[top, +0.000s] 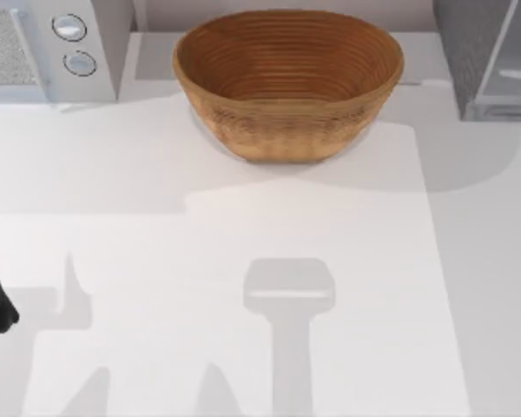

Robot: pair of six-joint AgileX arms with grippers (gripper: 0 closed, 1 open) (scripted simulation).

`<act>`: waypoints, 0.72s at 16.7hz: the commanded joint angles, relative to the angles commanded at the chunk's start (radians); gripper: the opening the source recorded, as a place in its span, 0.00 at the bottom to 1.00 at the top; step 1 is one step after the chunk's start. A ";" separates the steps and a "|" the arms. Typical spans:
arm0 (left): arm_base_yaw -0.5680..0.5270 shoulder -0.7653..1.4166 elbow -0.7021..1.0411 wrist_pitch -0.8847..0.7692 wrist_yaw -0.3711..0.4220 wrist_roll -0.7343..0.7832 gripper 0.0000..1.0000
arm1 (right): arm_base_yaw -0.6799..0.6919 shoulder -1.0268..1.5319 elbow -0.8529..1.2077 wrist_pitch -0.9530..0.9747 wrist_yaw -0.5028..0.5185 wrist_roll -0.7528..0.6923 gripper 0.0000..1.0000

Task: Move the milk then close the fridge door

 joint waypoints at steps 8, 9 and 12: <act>0.000 0.000 0.000 0.000 0.000 0.000 1.00 | 0.103 0.011 0.001 0.092 0.013 0.110 1.00; 0.000 0.000 0.000 0.000 0.000 0.000 1.00 | 0.145 0.016 0.004 0.136 0.018 0.162 1.00; 0.000 0.000 0.000 0.000 0.000 0.000 1.00 | 0.295 0.030 0.015 0.306 0.038 0.365 1.00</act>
